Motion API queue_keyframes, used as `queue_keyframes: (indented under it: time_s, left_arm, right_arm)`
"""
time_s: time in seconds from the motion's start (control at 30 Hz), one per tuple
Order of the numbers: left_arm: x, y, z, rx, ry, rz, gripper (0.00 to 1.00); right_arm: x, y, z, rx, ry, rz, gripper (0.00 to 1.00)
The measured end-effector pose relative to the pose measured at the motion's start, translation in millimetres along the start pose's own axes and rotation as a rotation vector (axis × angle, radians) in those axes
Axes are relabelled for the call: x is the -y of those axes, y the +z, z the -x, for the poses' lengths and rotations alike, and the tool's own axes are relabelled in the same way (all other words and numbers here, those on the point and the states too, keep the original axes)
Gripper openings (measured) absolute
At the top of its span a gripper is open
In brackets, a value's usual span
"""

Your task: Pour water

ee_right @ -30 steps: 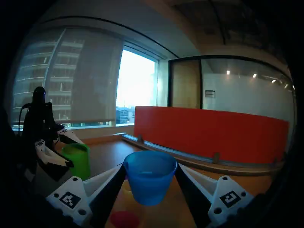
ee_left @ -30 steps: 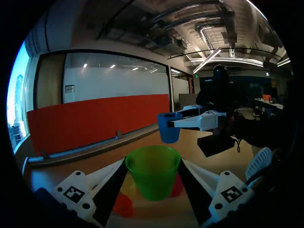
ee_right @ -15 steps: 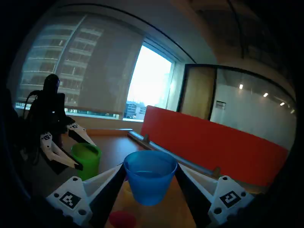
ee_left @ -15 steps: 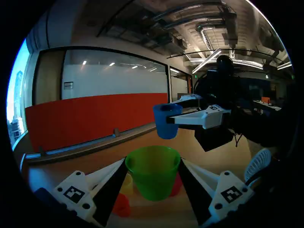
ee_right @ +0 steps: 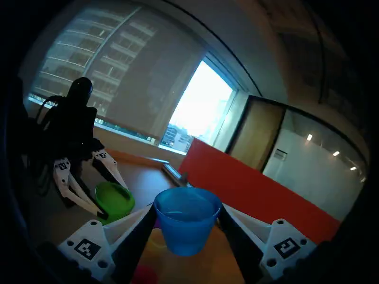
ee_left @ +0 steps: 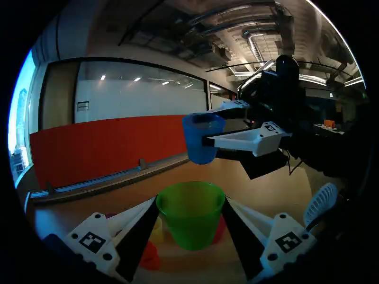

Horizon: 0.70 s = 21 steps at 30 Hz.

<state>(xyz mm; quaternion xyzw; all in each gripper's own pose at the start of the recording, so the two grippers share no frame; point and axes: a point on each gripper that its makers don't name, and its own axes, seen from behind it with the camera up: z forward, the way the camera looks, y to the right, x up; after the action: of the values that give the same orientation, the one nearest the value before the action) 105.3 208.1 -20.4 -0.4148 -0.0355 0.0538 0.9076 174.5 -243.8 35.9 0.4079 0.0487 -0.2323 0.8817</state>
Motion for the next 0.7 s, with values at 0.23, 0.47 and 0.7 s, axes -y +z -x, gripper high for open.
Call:
queue_keyframes:
  time_s: [0.23,0.47,0.7]
  left_arm:
    - [0.3,0.2,-1,-0.005,0.002,-0.003,0.89]
    - [-2.4,1.5,-2,-0.012,-0.002,0.004,0.89]
    - [-4.3,3.6,-3,-0.021,-0.008,0.009,0.89]
  right_arm:
    - [-1,6.6,-12,-0.005,-0.096,-0.006,0.91]
    - [0,13.3,-21,0.002,-0.182,-0.017,0.91]
    - [3,19.1,-32,-0.001,-0.248,-0.028,0.92]
